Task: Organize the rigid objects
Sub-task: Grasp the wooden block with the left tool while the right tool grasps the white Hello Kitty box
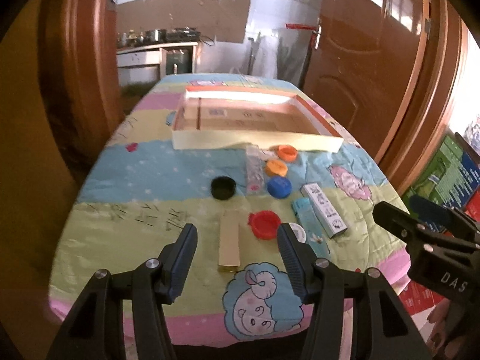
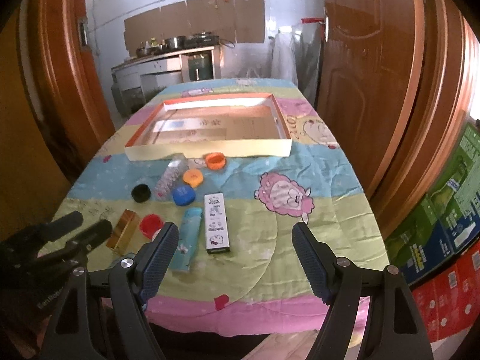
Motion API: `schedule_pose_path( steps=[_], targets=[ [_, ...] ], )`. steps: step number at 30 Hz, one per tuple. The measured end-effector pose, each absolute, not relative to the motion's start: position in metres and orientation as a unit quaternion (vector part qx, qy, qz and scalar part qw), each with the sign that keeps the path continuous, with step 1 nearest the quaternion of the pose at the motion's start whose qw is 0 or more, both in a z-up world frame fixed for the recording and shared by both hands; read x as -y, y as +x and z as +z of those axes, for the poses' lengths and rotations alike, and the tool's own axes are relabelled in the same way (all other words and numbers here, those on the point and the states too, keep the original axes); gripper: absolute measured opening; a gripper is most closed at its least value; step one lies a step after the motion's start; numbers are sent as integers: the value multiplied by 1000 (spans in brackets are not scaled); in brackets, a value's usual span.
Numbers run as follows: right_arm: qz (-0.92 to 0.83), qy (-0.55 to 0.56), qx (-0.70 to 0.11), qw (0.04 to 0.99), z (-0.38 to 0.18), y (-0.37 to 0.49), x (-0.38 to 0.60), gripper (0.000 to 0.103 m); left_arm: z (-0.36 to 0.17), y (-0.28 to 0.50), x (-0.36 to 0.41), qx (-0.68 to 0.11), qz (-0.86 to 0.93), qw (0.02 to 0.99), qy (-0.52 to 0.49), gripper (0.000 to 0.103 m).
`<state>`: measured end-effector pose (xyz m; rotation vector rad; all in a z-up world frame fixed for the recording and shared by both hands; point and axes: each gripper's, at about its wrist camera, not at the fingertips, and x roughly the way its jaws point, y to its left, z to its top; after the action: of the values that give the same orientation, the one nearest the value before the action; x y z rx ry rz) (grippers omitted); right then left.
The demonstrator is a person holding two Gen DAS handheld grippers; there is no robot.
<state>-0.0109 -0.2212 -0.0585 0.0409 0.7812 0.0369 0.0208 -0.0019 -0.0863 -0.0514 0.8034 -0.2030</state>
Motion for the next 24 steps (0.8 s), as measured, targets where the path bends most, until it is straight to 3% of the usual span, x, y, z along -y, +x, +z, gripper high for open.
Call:
schedule_pose_path(
  steps=[5,12,18,21,24],
  targets=[
    [12,29,-397,917,-73,-2,227,79,-102,32,6,-401,-104,910,-14,53],
    [10,27,-408,913,-82,3,228,79,-125,49,1,-437,-103,894,-21,25],
    [12,11,-411,912,-92,9,223,79,-127,48,-2,-425,-96,900,-6,18],
    [15,-8,-416,909,-97,12,219,64,-127,48,-1,-425,-98,900,2,18],
    [32,-15,-427,904,-103,18,215,63,-126,48,-2,-425,-99,900,-1,18]
  ],
)
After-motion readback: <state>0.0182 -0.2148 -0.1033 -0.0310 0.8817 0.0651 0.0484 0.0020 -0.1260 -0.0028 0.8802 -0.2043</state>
